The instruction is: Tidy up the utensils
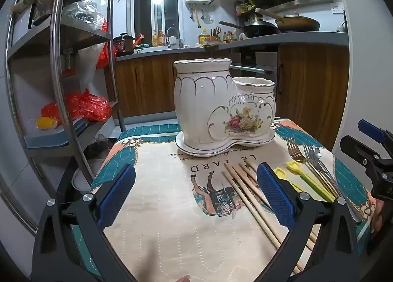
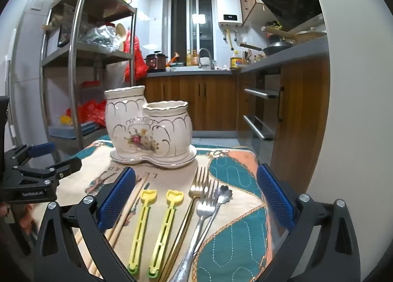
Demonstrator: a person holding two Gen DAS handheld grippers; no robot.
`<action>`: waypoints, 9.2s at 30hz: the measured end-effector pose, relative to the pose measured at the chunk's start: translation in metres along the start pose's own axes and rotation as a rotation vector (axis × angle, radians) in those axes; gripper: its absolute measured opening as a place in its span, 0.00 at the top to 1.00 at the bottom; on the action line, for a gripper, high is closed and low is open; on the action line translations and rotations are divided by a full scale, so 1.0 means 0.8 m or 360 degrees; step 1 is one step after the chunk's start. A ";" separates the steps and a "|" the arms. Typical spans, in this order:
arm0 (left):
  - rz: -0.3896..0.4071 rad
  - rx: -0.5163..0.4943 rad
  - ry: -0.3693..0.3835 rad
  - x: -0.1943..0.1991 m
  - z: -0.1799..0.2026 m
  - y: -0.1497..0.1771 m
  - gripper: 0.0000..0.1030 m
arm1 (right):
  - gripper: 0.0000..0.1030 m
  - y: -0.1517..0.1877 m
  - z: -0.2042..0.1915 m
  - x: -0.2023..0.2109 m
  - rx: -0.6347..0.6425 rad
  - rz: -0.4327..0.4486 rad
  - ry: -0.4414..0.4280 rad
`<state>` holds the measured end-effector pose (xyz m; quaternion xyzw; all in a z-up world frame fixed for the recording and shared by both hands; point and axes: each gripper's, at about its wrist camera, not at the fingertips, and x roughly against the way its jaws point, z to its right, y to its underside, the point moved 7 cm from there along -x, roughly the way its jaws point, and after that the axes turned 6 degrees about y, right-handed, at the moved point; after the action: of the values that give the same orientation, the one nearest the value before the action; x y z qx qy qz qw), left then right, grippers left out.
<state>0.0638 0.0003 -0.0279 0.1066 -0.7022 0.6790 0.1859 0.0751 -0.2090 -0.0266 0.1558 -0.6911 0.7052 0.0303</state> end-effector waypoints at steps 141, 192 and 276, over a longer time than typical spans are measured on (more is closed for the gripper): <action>-0.0617 -0.0115 0.0214 -0.058 0.027 0.046 0.63 | 0.77 0.061 0.035 -0.075 0.0051 -0.0998 -0.0079; -0.0502 -0.0289 0.0434 -0.054 0.000 0.010 0.96 | 0.97 0.016 0.014 -0.073 0.0265 -0.0874 -0.0236; 0.0053 0.0016 0.0274 -0.003 -0.013 -0.112 0.05 | 0.06 -0.088 0.033 -0.031 -0.0203 -0.0284 -0.0123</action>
<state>0.1034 0.0058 0.0533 0.0372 -0.6819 0.6921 0.2338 0.1213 -0.2279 0.0350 0.2415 -0.7186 0.6477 0.0761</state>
